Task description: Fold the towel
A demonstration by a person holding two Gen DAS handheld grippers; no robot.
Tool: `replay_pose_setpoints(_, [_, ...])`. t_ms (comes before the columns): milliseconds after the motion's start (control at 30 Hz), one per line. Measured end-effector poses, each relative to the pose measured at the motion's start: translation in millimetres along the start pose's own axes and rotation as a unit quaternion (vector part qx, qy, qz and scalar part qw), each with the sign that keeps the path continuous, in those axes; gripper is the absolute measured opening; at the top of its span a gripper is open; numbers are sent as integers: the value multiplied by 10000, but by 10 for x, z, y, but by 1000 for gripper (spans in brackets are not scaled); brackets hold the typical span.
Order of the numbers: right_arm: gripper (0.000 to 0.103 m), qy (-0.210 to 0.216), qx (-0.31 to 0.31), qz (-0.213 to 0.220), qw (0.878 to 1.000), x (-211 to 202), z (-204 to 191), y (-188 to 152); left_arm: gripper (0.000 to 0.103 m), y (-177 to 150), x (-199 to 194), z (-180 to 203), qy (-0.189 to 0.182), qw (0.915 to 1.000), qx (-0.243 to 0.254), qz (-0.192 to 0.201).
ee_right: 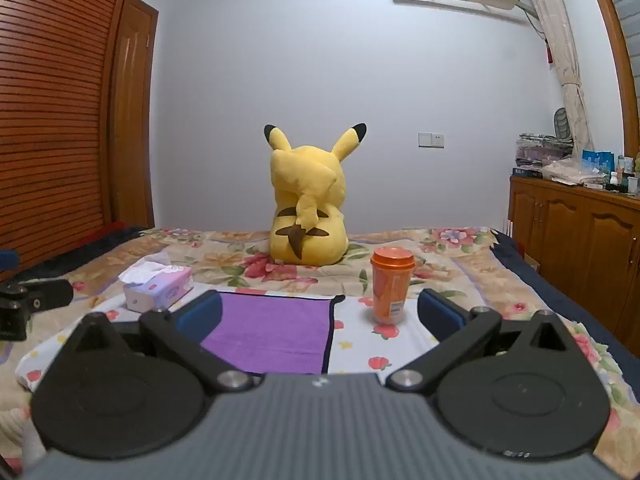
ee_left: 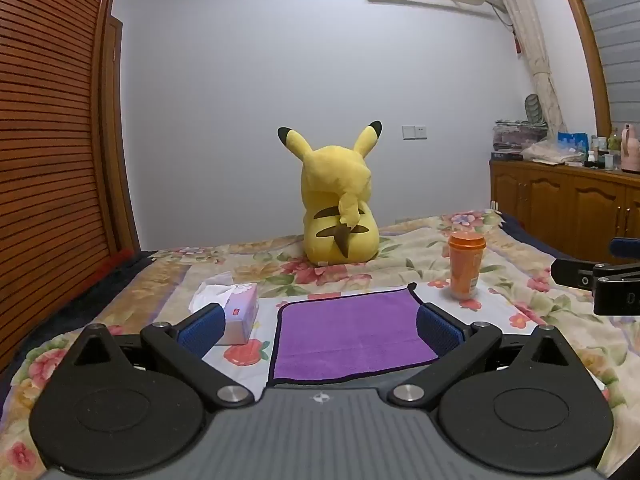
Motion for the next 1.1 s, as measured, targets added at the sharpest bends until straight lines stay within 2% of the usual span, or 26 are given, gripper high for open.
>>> replay_pose_setpoints(1100, [103,4,9,31,10000,-12,22,4,103,-1,1,0,12,10000,39,4])
Point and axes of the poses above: each gripper's, at about its wrist camera, not at the fingertips, and x roughly the way its jaws point, z to its right, y to its top, the point moved 9 cm from there along x, roughly the way its jaws point
